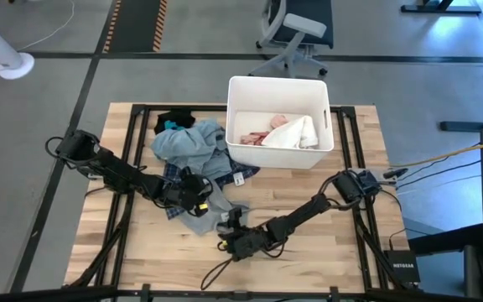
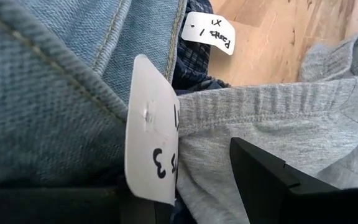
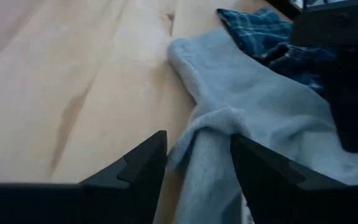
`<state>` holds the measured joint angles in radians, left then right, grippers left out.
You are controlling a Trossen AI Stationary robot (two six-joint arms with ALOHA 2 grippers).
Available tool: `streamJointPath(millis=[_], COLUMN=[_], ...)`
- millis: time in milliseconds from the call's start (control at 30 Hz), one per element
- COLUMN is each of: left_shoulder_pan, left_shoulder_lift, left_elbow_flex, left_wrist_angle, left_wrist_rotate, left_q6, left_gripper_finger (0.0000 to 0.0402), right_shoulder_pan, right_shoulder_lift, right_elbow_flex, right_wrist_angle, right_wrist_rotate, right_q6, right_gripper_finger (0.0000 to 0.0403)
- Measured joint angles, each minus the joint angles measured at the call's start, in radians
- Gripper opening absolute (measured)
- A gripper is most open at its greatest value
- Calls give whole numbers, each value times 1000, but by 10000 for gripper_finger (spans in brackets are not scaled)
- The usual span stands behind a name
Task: Sort clothes
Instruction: Put the gray boxer into the white laundry bin
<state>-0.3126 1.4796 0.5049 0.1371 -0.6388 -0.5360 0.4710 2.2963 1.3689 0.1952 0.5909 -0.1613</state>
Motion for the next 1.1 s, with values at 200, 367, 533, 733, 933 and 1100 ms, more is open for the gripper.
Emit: streamJointPath(millis=[200,367,533,733,933,1100], left_shoulder_pan=[0,-2,-2,-2,-2,-2], left_shoulder_lift=[0,0,0,1,1,1], left_elbow_flex=[0,0,0,0,0,0], left_wrist_angle=[0,-2,-34,-48,-49,-50], left_wrist_rotate=[0,0,0,2,4,3], left_q6=[13,13,8,-11,-14,-14], left_gripper_finger=[141,141,141,141,141,141], right_shoulder_pan=[0,0,2,15,3,-12], right_shoulder_lift=[2,3,1,-42,-60,-63], right_elbow_flex=[9,69,139,281,442,458], right_wrist_angle=[-30,-152,-266,-513,-794,-857], right_wrist_rotate=[10,30,-51,-219,-420,-516], right_q6=[-10,-33,-44,-25,3,36], right_gripper_finger=[111,24,26,16,18,37])
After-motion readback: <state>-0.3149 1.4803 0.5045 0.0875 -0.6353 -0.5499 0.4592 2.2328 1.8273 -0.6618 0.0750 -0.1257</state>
